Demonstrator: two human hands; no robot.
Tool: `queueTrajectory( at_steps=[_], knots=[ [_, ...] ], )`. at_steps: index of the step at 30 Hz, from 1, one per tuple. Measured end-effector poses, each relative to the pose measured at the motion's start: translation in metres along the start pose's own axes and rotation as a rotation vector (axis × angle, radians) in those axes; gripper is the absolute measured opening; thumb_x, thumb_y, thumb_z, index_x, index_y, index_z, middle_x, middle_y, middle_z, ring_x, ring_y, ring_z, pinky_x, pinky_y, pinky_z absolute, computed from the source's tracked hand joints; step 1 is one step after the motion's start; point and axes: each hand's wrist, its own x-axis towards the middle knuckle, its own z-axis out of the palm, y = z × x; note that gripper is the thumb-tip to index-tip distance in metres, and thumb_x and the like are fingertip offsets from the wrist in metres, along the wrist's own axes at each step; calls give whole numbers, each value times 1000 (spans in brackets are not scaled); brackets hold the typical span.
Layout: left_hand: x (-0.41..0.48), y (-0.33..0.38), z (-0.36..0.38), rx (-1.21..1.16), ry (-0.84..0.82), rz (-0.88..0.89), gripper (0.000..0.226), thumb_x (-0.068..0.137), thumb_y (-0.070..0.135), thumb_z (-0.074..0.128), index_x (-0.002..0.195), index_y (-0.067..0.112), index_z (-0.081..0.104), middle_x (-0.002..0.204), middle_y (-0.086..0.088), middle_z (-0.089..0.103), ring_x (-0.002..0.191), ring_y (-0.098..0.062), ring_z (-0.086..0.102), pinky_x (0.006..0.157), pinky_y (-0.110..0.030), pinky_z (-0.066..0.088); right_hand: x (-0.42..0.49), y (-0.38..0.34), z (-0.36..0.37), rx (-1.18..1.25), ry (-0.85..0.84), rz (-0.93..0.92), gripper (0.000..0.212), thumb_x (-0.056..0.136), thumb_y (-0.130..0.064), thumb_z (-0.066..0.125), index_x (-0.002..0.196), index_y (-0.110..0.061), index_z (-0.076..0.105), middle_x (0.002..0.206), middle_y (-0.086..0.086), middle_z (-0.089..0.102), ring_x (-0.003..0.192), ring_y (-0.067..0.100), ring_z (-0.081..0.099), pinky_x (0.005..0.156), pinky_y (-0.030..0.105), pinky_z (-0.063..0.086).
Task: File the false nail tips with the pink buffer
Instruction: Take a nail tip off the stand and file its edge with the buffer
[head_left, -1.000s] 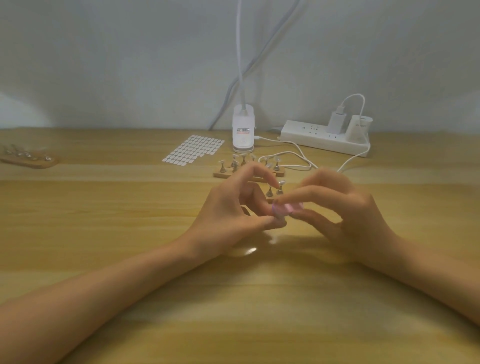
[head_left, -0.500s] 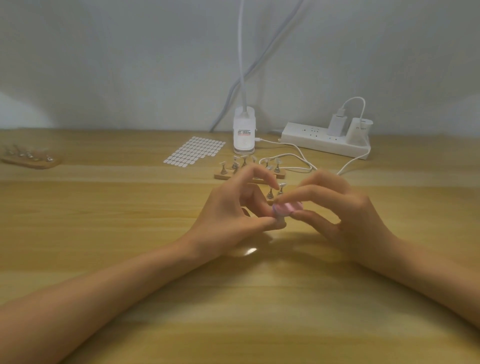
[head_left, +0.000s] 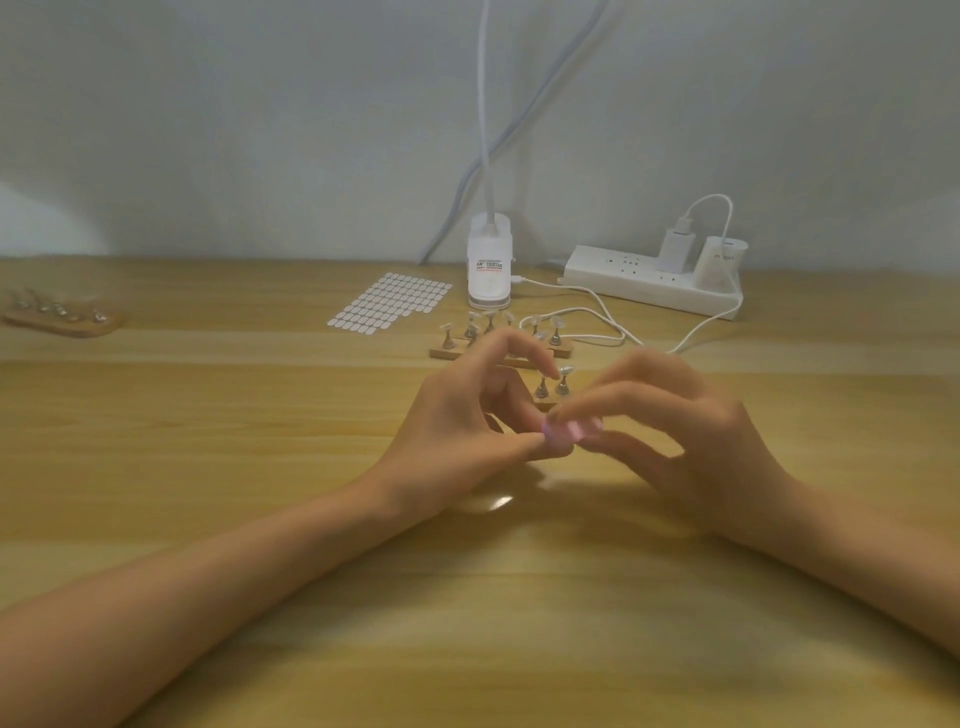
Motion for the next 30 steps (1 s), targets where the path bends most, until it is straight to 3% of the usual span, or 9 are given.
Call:
queueTrajectory(
  at_steps=[2,6,9,13,17,23,27,30],
  knots=[
    [1,0,0,-4,2,-4,46,71,18,88,107,20,59,66,7,69,65,-7,67,57,-18,46,0,-2,3,-22,-12,-42,15,95,-21,68,104,-16,78,93,2,65,86,15,61,81,31,48],
    [0,-1,0,9,4,-4,44,76,8,87,107,21,59,67,4,71,65,-7,67,59,-18,45,2,3,-2,1,8,49,16,95,-19,68,107,-12,76,92,5,63,86,17,60,79,34,49],
    [-1,0,1,25,-3,10,43,77,14,87,107,19,59,65,9,68,64,-5,65,58,-17,45,1,-1,1,14,-17,-27,17,97,-21,65,107,-13,76,92,6,64,85,20,63,78,35,50],
    [0,0,0,12,5,-3,43,75,10,87,107,20,59,67,6,70,65,-7,66,58,-21,46,2,2,-2,-6,11,35,18,94,-20,67,107,-11,76,91,6,63,84,18,60,77,36,49],
    [-1,1,1,7,-10,2,48,70,21,89,107,20,59,66,8,69,65,-6,66,57,-21,47,1,-3,0,22,-31,-57,15,96,-19,66,106,-15,77,91,5,64,83,19,62,76,33,50],
    [-1,1,1,31,-21,32,41,78,16,87,107,18,58,65,12,69,64,-2,66,56,-14,44,1,1,-3,37,-34,-35,16,96,-17,66,105,-8,76,92,8,64,84,22,64,77,35,51],
    [0,-1,0,26,-12,11,43,76,8,87,106,20,58,66,9,69,65,-6,67,58,-19,47,1,4,-2,-19,-13,29,16,94,-19,69,107,-11,76,92,5,64,85,21,61,77,42,51],
    [-1,0,1,41,-17,31,40,78,14,87,106,19,58,65,9,69,65,-6,67,57,-15,46,0,3,-2,8,-19,-27,16,96,-17,66,106,-9,76,91,7,64,84,21,62,77,37,50]
  ],
)
